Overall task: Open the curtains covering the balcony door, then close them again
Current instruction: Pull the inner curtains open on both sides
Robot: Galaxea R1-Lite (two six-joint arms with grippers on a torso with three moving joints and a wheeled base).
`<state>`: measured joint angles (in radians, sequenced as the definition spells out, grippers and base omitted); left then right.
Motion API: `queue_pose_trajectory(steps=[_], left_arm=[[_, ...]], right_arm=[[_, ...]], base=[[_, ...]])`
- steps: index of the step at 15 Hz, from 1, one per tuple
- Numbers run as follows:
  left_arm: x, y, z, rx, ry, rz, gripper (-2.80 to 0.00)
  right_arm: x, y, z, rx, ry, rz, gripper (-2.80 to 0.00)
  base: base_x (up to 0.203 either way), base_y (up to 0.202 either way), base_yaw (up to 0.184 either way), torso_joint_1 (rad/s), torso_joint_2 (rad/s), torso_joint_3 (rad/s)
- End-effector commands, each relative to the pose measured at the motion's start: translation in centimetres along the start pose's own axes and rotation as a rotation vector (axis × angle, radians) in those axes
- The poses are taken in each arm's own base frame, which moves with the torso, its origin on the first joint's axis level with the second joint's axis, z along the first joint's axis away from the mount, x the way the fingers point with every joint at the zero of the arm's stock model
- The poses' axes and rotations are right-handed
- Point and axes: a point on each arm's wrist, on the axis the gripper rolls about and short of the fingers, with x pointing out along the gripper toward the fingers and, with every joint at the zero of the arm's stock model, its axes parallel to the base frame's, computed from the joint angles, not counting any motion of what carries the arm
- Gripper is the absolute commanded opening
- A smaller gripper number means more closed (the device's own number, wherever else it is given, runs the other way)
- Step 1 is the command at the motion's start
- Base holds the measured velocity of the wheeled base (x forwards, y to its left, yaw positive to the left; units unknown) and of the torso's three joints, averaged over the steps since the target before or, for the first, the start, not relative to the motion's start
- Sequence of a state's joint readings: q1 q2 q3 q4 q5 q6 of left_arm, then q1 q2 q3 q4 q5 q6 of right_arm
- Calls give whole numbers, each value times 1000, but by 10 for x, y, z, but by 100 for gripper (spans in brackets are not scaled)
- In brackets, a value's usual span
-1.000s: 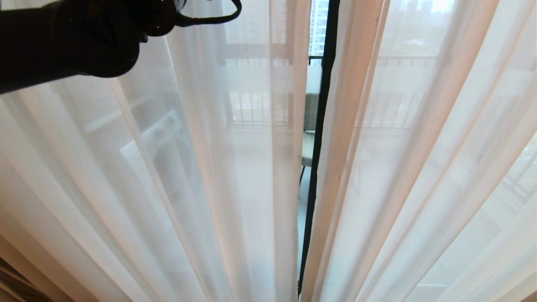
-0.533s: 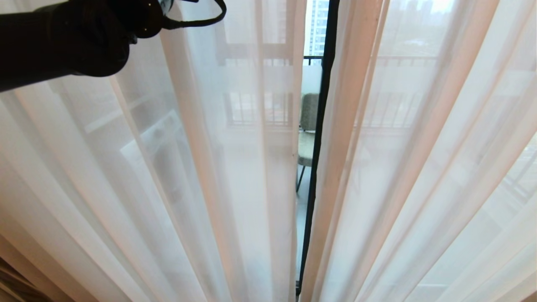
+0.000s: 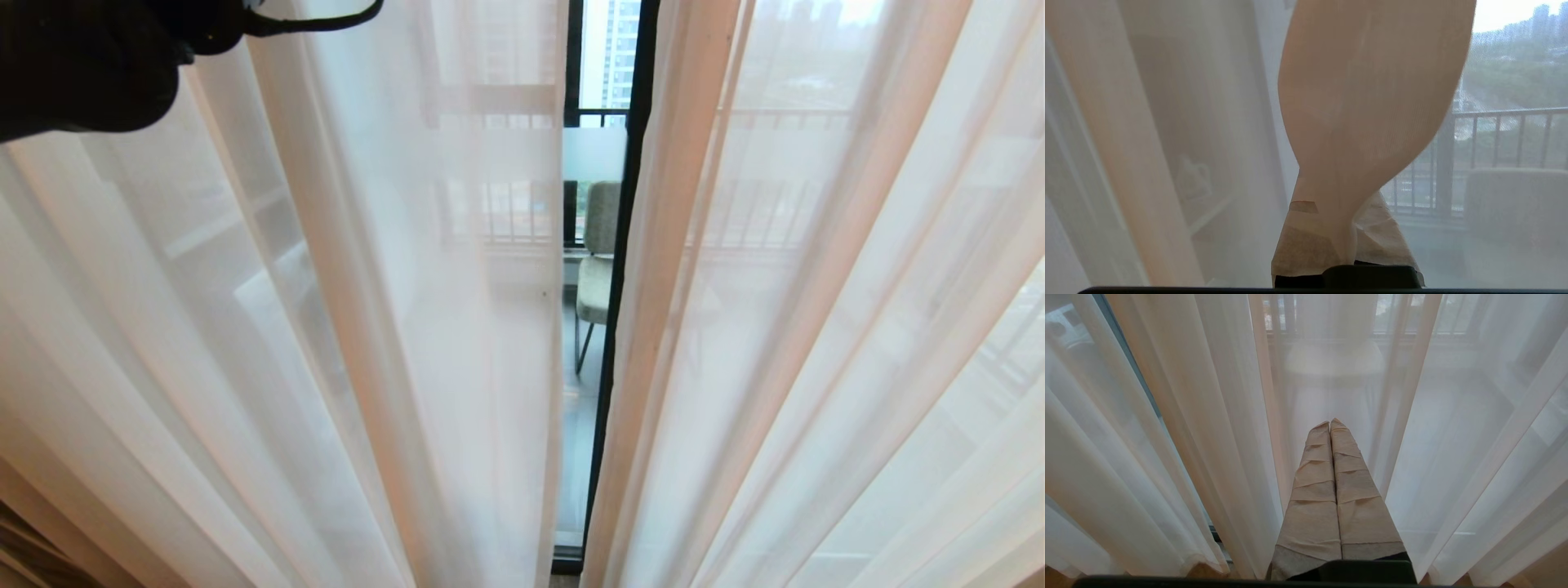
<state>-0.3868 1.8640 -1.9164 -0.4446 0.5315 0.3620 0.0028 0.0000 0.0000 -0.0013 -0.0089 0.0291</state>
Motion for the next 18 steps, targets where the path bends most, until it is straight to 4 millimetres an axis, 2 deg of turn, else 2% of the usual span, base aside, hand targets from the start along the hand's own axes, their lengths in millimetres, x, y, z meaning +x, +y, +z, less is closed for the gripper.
queue_pose_trajectory(steps=[1,6,9,15,18], left_arm=[[-13,19,9,-20,7,15,-280],[-40,56,6,-51,73,-59,-280],[-39,70,2,-60,102,-78,-280],[-35,69,-7,-70,127,-73,-280],[-30,63,-21,-73,156,-85,-280]], right_arm=[[0,0,0,0,0,0,-280],[0,0,0,0,1,0,-280],[0,0,0,0,1,0,-280],[0,0,0,0,0,0,-280],[0,0,0,0,0,0,-280]], base=[[0,0,0,0,0,0],[0,0,0,0,0,0],[0,0,0,0,0,0],[0,0,0,0,0,0],[0,0,0,0,0,0]])
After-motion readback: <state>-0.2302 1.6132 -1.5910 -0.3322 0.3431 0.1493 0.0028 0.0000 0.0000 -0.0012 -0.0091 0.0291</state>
